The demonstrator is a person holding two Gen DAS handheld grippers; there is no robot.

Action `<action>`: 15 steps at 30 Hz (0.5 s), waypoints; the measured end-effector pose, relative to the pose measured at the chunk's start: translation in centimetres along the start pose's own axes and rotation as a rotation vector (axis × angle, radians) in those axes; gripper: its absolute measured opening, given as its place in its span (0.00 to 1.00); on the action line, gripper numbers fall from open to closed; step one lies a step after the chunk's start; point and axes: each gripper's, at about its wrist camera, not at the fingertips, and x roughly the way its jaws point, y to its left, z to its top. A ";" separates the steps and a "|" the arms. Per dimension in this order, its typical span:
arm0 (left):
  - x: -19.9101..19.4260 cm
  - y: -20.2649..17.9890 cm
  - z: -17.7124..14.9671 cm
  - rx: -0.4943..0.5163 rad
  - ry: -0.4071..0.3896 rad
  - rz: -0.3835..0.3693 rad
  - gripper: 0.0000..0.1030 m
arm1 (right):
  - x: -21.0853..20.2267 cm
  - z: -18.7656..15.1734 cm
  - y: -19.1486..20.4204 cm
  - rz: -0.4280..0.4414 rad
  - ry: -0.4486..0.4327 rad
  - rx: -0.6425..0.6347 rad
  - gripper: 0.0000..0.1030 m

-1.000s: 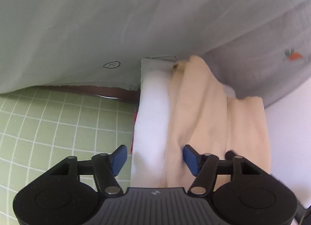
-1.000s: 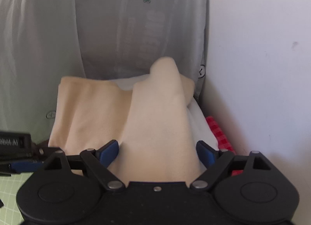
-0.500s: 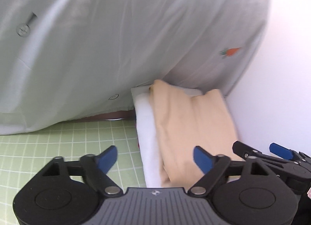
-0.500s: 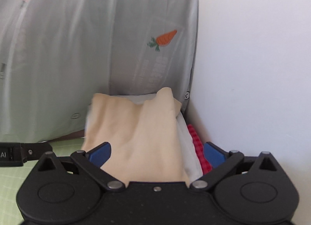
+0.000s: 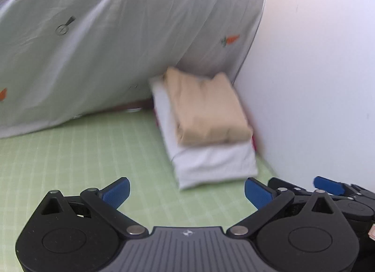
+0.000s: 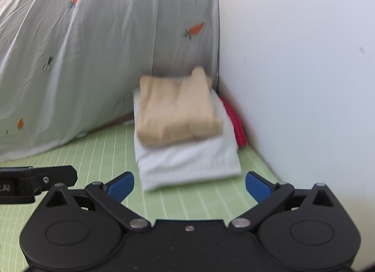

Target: Fold clothes

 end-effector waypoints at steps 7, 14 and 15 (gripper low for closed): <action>-2.7 -0.5 -4.3 0.066 0.049 -0.023 1.00 | -2.8 -3.6 0.2 -0.007 0.048 0.030 0.99; -4.2 -0.8 -5.5 0.096 0.045 -0.029 1.00 | -4.8 -5.5 0.2 -0.025 0.057 0.046 0.99; -4.4 -0.9 -5.5 0.098 0.042 -0.032 1.00 | -4.9 -5.6 0.1 -0.027 0.055 0.048 0.99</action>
